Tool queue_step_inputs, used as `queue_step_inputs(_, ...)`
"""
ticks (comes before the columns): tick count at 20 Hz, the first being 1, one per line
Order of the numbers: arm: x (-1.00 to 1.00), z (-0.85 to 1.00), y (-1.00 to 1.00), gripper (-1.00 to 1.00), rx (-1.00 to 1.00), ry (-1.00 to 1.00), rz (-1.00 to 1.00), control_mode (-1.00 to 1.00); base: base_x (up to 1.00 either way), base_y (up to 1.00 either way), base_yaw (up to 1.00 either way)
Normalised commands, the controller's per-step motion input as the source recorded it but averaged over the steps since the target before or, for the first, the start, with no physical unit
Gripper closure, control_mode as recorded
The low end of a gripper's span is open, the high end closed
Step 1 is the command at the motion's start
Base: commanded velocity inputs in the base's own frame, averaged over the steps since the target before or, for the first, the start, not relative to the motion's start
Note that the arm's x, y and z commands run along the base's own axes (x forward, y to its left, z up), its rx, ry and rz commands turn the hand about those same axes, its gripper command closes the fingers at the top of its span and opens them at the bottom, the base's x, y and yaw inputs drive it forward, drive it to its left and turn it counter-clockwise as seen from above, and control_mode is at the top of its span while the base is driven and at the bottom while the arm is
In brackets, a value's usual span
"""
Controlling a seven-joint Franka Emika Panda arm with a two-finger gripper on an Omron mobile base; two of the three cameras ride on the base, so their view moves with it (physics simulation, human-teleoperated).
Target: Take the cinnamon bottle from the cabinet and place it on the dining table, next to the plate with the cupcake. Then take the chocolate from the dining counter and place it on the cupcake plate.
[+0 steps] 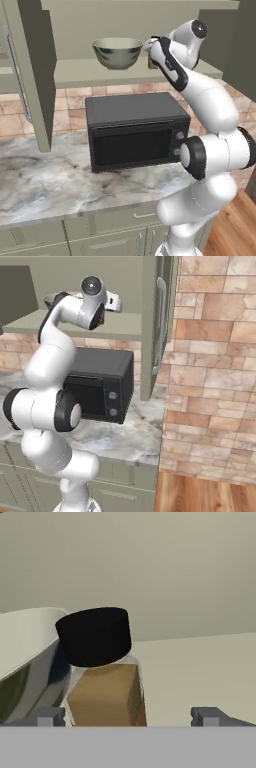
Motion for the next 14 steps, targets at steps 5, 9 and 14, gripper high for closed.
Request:
queue_step_inputs(5,0.23,-0.13,0.07,-1.0,0.0,0.0,0.06,-1.0,0.0,0.0,0.0)
queue_step_inputs(9,0.2,-0.27,0.15,-1.0,-0.02,0.0,0.06,-1.0,0.0,0.0,0.0)
queue_step_inputs(14,0.1,-0.18,0.14,1.0,-0.02,0.0,0.05,-1.0,0.0,0.0,0.0)
